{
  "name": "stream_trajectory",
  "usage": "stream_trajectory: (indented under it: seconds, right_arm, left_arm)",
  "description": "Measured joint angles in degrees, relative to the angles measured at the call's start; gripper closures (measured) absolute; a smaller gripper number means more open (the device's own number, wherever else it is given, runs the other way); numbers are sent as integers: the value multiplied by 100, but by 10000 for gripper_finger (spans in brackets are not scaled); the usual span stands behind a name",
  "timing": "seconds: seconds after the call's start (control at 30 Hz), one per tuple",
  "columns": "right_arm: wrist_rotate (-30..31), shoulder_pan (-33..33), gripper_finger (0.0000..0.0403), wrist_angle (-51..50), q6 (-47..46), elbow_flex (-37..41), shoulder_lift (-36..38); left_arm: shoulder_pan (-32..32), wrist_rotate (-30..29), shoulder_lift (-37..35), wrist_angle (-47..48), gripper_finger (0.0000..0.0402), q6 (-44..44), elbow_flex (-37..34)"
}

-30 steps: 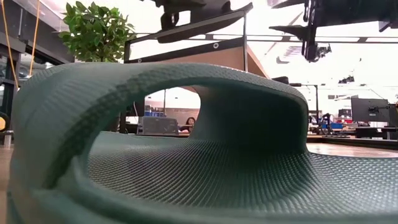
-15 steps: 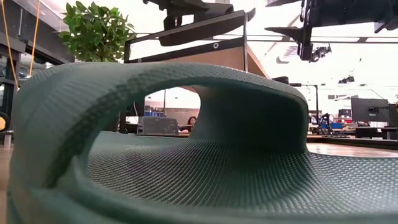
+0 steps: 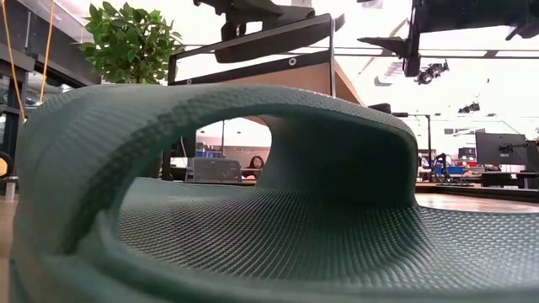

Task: Pick and place slides into the shelf
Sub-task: Put the black slipper on the shelf

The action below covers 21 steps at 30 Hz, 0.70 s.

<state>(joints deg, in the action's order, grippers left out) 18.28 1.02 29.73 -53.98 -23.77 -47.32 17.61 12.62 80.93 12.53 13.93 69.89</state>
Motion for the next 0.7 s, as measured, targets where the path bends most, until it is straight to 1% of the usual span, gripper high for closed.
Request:
stream_trajectory:
  seconds: [0.1, 0.27, 0.6, 0.7]
  right_arm:
    - [12, -10, 147, -186, 128, -260, -181]
    - [3, -135, 147, -768, 241, -665, -561]
    - [-369, -304, 147, -786, 297, -1050, -1058]
    - [-378, -332, 157, -798, 284, -1141, -1222]
  left_arm:
    - [0, 0, 0, 9, 401, 0, 0]
    - [0, 0, 0, 11, 401, 2, 0]
    - [0, 0, 0, 62, 401, -2, 0]
    - [0, 0, 0, 109, 401, -4, -2]
